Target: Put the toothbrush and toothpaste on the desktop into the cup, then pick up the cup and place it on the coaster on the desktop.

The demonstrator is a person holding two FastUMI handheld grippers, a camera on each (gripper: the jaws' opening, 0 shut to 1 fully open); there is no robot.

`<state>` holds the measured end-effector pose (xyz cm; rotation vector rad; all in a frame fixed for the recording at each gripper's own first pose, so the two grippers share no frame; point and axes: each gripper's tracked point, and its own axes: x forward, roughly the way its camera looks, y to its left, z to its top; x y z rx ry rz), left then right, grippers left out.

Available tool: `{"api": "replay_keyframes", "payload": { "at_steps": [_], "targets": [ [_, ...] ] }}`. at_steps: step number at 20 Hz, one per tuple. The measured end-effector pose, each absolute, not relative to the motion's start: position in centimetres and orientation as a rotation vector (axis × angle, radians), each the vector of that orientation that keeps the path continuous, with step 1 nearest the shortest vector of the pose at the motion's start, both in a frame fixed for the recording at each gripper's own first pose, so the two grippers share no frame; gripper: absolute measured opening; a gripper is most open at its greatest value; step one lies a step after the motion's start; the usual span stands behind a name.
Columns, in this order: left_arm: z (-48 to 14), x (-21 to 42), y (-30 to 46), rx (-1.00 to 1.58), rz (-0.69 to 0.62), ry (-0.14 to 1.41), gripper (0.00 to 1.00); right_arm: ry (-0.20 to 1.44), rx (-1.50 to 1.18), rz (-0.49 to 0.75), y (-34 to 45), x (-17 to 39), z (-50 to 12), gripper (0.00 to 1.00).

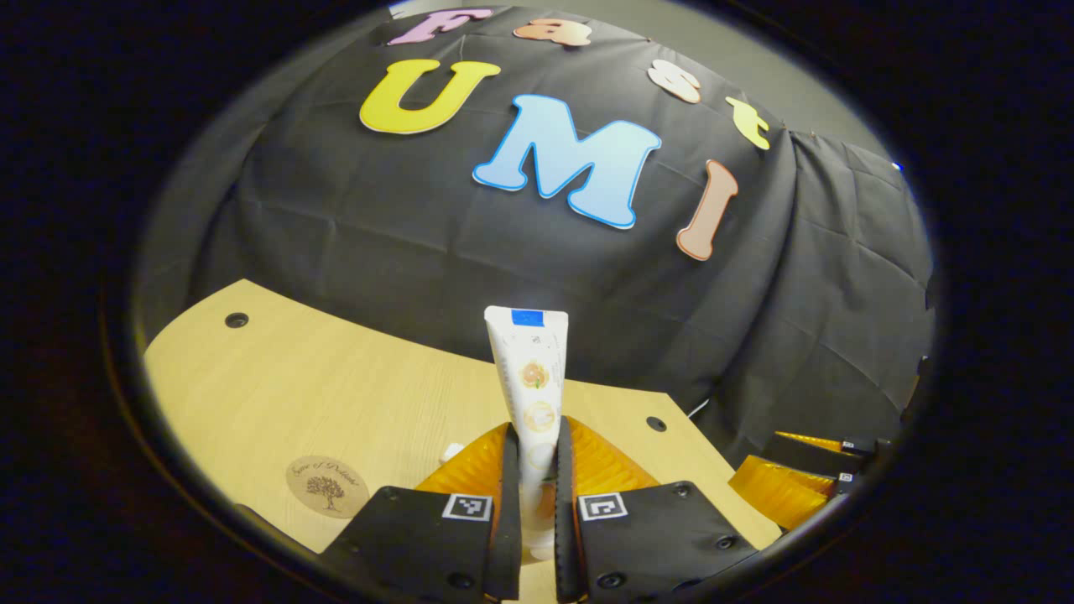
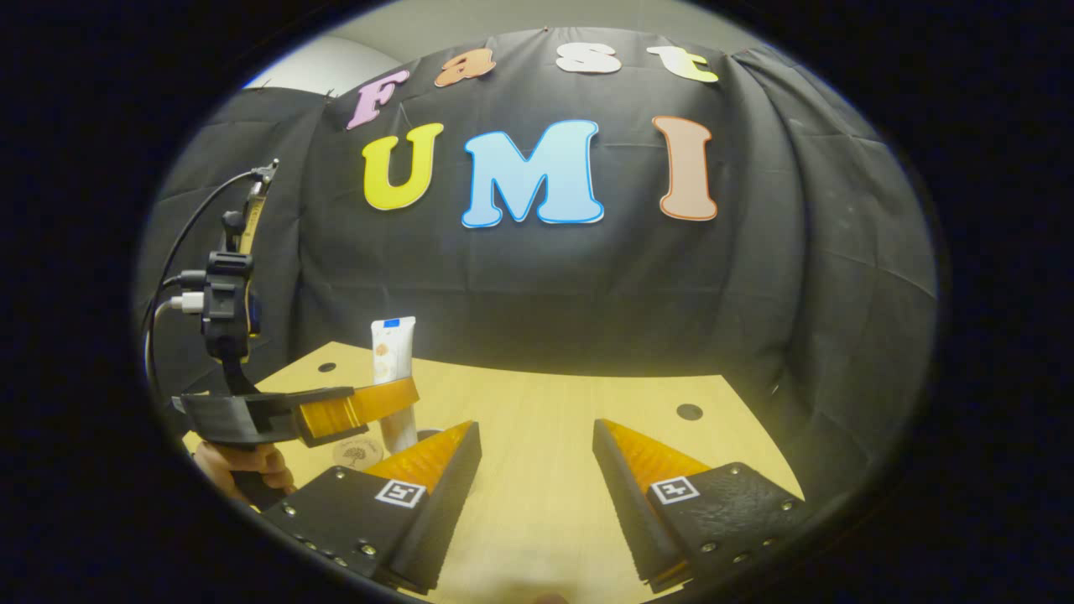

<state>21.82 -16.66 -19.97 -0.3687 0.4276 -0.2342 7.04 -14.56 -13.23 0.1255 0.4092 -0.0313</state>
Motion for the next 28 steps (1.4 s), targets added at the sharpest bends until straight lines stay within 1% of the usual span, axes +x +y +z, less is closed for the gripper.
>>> {"api": "replay_keyframes", "payload": {
  "at_steps": [7, 13, 14, 16, 17, 18, 19, 20, 23, 24, 28],
  "targets": [
    [-20.8, 23.8, -17.4, -0.278, -0.261, 0.375, 0.23, 0.425, 0.124, -0.031, -13.9, 7.4, -13.8, 0.82],
    [-23.3, 24.3, -17.5, -0.198, -0.276, 0.386, 0.24, 0.444, 0.109, -0.032, -13.3, 7.4, -14.4, 0.82],
    [-23.4, 24.4, -17.4, -0.189, -0.270, 0.388, 0.24, 0.448, 0.109, -0.034, -13.2, 7.3, -14.5, 0.82],
    [-23.7, 24.1, -17.4, -0.183, -0.268, 0.395, 0.30, 0.453, 0.109, -0.039, -13.1, 7.4, -14.5, 0.82],
    [-23.9, 24.0, -17.6, -0.189, -0.278, 0.407, 0.35, 0.454, 0.112, -0.039, -13.0, 7.5, -14.5, 0.82],
    [-23.8, 23.6, -17.7, -0.193, -0.290, 0.412, 0.34, 0.455, 0.116, -0.038, -12.8, 7.5, -14.5, 0.82],
    [-23.9, 23.5, -17.6, -0.191, -0.292, 0.416, 0.48, 0.455, 0.119, -0.036, -12.5, 7.6, -14.5, 0.82],
    [-23.7, 23.5, -17.6, -0.193, -0.301, 0.416, 0.42, 0.457, 0.120, -0.037, -12.4, 7.6, -14.4, 0.82],
    [-22.6, 23.1, -17.5, -0.179, -0.309, 0.399, 0.87, 0.455, 0.125, -0.031, -11.6, 7.6, -14.4, 0.82],
    [-22.3, 23.0, -17.2, -0.170, -0.307, 0.391, 0.95, 0.453, 0.125, -0.030, -11.4, 7.7, -14.3, 0.82],
    [-21.1, 22.9, -16.7, -0.160, -0.315, 0.370, 0.95, 0.447, 0.124, -0.029, -10.8, 7.9, -13.8, 0.82]
  ]
}}
